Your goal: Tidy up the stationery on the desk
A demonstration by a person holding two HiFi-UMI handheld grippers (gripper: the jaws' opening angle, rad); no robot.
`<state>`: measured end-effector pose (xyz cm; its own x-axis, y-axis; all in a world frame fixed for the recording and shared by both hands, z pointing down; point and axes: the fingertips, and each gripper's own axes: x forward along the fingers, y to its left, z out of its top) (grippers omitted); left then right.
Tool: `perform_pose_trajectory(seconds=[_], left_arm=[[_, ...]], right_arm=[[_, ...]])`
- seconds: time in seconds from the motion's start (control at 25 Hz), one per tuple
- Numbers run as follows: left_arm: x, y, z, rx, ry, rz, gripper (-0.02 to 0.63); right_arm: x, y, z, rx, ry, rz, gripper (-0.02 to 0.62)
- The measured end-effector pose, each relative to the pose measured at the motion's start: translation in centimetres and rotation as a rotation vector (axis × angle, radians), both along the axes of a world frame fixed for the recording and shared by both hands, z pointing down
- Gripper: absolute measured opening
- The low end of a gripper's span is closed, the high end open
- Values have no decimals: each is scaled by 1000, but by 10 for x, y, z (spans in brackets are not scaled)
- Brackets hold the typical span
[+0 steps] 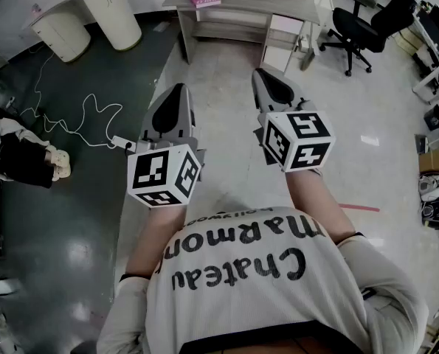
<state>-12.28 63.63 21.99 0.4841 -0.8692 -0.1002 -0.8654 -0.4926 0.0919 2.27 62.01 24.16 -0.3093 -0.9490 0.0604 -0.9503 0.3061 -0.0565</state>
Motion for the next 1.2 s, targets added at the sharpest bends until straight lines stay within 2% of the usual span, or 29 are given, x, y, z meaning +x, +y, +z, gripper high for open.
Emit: perform_pose_trajectory(seconds=[0.32,0.68,0.88,1.0,1.2], left_arm=[[-2,-12,0,1,1,6,17],[-13,-28,5,16,14,42,17],[-9,-38,16,-10,22,64,17],[-5,-50,23,-32,25,72,17],[3,-89,19,-26,28,57,17]], right_arm=[[-3,-11,-2,6,-3,-1,12],[-13,-20,-1,47,-56,12,12],[-16,-24,4,42,-27,11,12],[-14,-35,6,42,-11,11,12],[-4,-76,9,30,-39,-6,12]])
